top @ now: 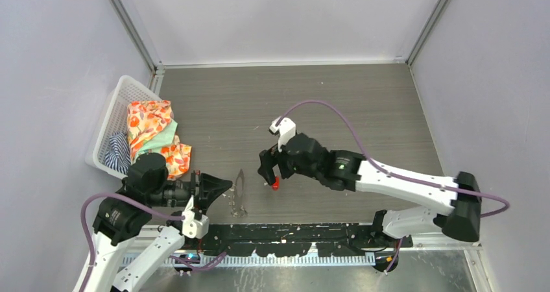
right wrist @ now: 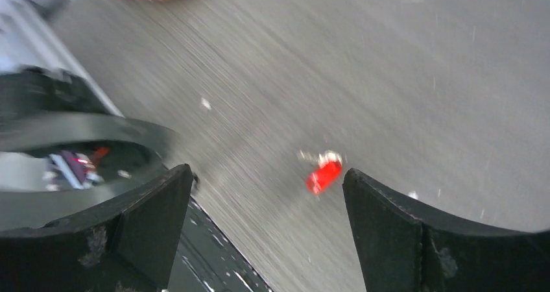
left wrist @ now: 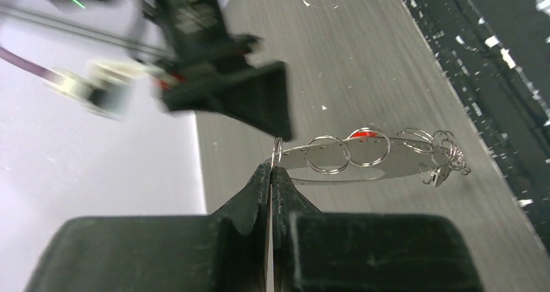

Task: Put the keys on the keyring

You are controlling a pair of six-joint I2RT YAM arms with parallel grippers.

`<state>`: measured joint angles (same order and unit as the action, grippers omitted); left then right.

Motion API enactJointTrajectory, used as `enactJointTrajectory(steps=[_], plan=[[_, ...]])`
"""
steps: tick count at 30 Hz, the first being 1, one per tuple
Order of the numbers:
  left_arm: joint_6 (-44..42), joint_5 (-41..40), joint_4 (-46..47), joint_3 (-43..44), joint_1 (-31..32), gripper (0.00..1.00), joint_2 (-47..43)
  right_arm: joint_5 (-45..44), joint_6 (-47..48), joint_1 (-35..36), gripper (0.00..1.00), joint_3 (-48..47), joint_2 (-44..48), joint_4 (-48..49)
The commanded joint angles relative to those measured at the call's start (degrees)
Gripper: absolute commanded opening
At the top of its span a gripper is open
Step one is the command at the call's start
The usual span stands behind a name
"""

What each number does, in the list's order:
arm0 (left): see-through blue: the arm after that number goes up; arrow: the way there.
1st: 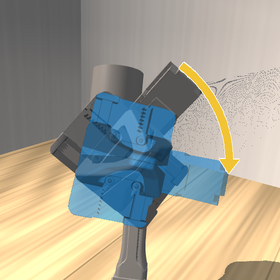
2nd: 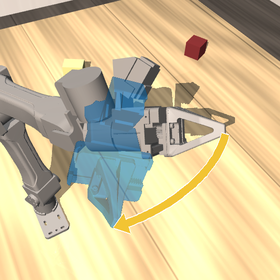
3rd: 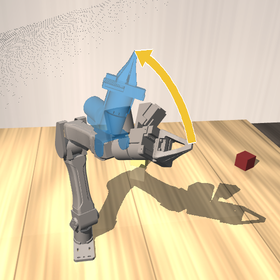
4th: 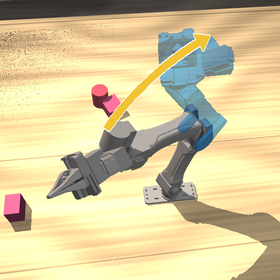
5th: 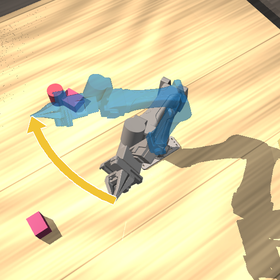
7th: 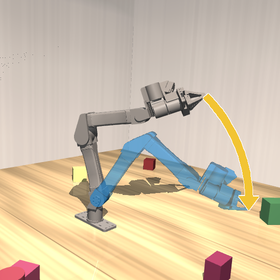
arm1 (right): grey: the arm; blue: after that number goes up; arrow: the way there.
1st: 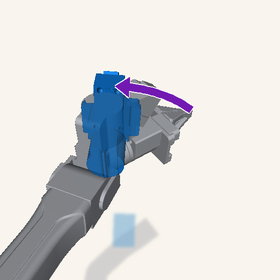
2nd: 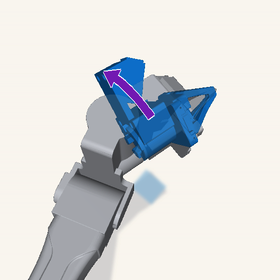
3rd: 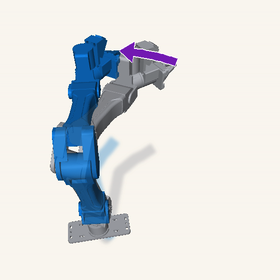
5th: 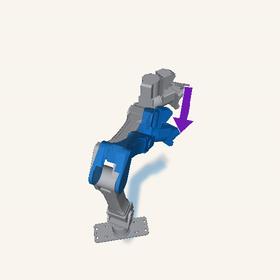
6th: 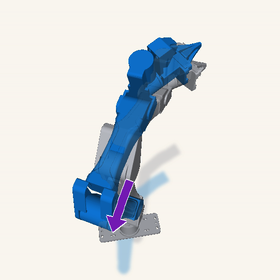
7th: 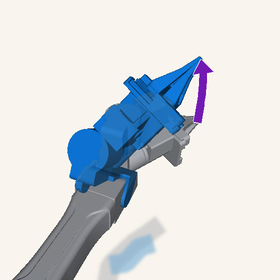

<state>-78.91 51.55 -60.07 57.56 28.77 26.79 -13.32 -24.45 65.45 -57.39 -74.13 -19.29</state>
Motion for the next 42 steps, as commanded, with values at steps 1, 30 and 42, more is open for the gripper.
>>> enactJointTrajectory(steps=[1, 30, 42], plan=[[10.60, 1.08, 2.89, 1.83, -0.03, 0.00, 1.37, 6.90, 16.24, 1.91, 0.90, -9.53, 8.00, 4.99], [47.96, -12.99, -0.93, 6.57, -0.06, 0.00, 6.45, -1.60, -7.94, -3.19, 0.86, 6.03, -1.36, 5.27], [47.80, -13.95, -1.36, 6.50, -0.04, 0.00, 5.99, -2.40, -8.63, -3.29, 0.62, 6.23, -16.31, 15.18]])
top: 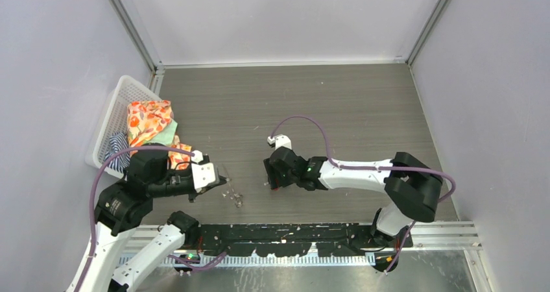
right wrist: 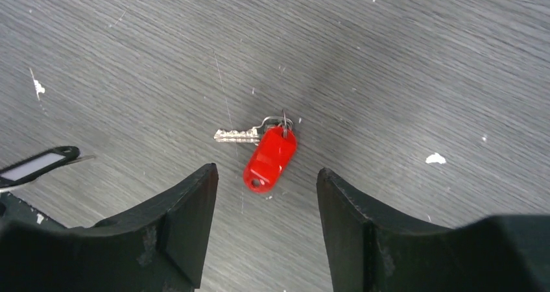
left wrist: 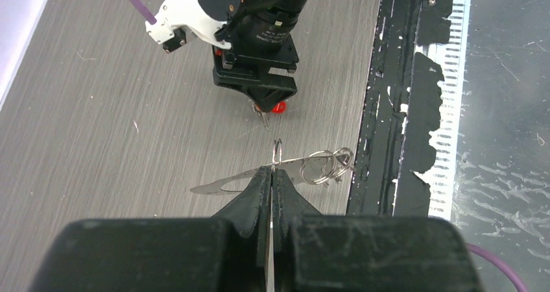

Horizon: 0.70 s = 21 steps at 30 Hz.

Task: Put the keys on the keyring

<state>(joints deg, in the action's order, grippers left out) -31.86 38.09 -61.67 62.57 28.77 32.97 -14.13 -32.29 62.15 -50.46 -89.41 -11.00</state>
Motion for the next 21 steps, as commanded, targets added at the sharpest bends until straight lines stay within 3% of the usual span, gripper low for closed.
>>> enactJointTrajectory(steps=[1, 21], plan=[[0.74, -0.55, 0.23, 1.63, -0.09, 0.00, -0.12, -1.60, -0.68, -0.09, 0.60, -0.81, -1.89, 7.16], [1.07, -0.61, 1.11, 2.32, -0.03, 0.00, -0.17, -3.56, 1.80, -1.39, 0.32, -1.76, -8.16, 8.52]])
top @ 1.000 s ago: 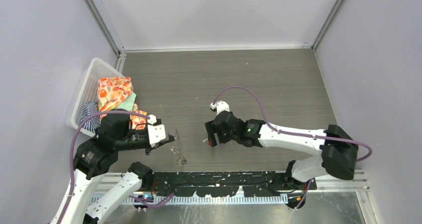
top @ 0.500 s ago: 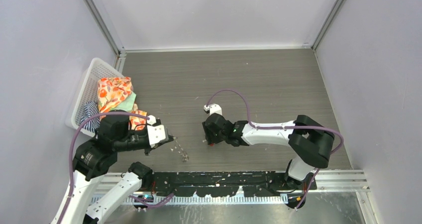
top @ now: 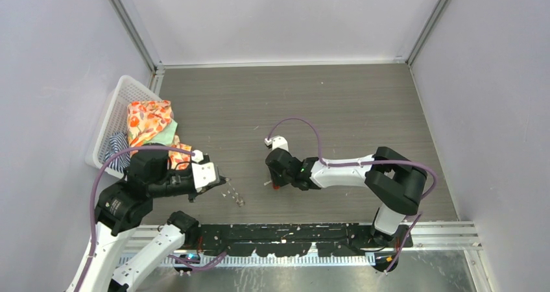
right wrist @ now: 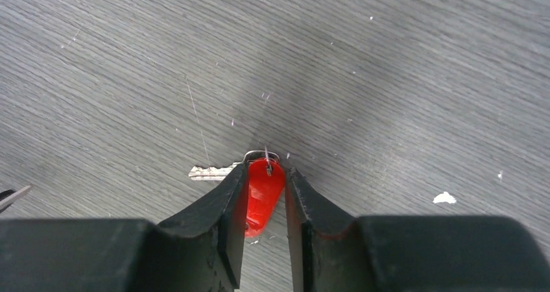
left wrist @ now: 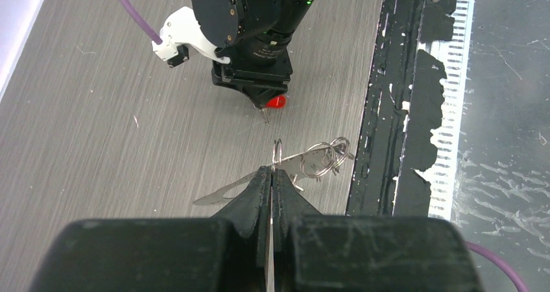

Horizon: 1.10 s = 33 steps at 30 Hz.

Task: Put the keys on the keyring

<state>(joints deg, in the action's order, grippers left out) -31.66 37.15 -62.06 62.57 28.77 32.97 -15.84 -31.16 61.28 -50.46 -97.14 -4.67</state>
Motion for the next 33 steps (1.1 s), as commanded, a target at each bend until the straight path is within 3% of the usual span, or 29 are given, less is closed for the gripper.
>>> enactJointTrajectory(steps=[1, 15, 22, 33], plan=[[0.90, 0.36, 1.57, 2.38, -0.03, 0.00, -0.19, -1.83, 0.66, -0.53, 0.30, -1.82, -0.65, 2.21], [0.64, 0.34, 1.71, 2.55, -0.03, 0.00, -0.14, -2.19, 1.84, -0.91, 0.28, -2.80, -0.65, 1.59], [0.81, 0.66, 2.21, 2.06, -0.04, 0.00, -0.07, -1.65, 2.70, -1.00, 0.36, -3.18, 0.41, 1.93], [0.85, 0.55, 2.47, 1.39, -0.04, 0.00, -0.53, -0.26, 2.12, -1.65, 0.33, -2.61, 0.68, 4.02]])
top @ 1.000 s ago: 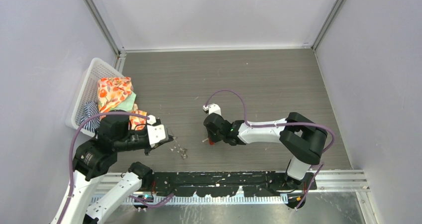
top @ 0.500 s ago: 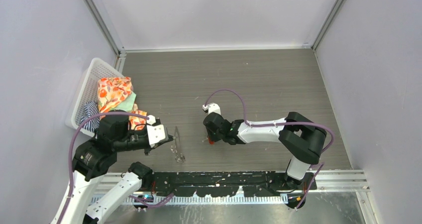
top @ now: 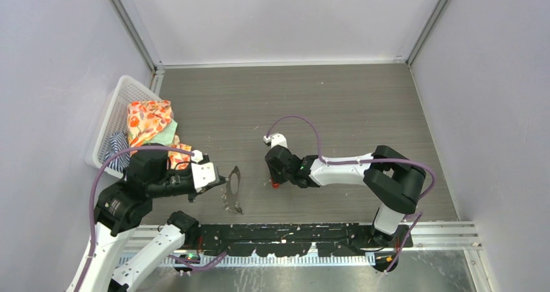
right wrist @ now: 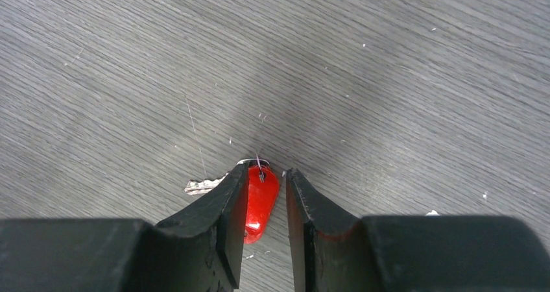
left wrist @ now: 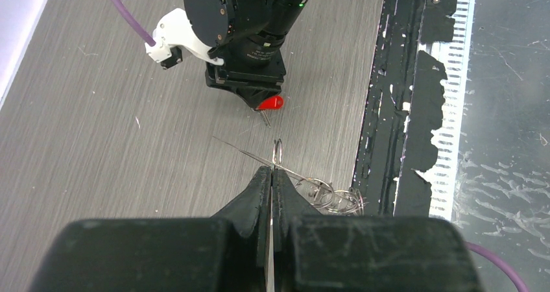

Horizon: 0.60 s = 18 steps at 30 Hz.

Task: Put the keys on the keyring

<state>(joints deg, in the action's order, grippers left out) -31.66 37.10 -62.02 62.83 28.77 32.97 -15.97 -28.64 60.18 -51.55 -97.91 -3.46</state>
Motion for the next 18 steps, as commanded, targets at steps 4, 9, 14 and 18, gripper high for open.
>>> enactJointTrajectory(steps=[4, 9, 14, 18], plan=[[0.89, 0.59, 2.43, 0.90, -0.03, 0.00, -0.72, 0.07, -0.71, -0.64, 0.31, -0.84, 1.66, 3.20], [1.07, 0.43, 2.59, 0.83, -0.05, 0.00, -0.89, 0.35, -0.56, -0.97, 0.28, -1.19, 1.45, 3.20], [1.07, 0.40, 2.78, 0.83, -0.04, 0.00, -0.89, 1.07, -0.79, -1.12, 0.24, -0.93, 0.81, 3.26], [1.02, 0.33, 2.78, 0.53, -0.04, 0.00, -0.97, 1.69, -1.05, -1.12, 0.21, -0.62, 0.37, 4.93]])
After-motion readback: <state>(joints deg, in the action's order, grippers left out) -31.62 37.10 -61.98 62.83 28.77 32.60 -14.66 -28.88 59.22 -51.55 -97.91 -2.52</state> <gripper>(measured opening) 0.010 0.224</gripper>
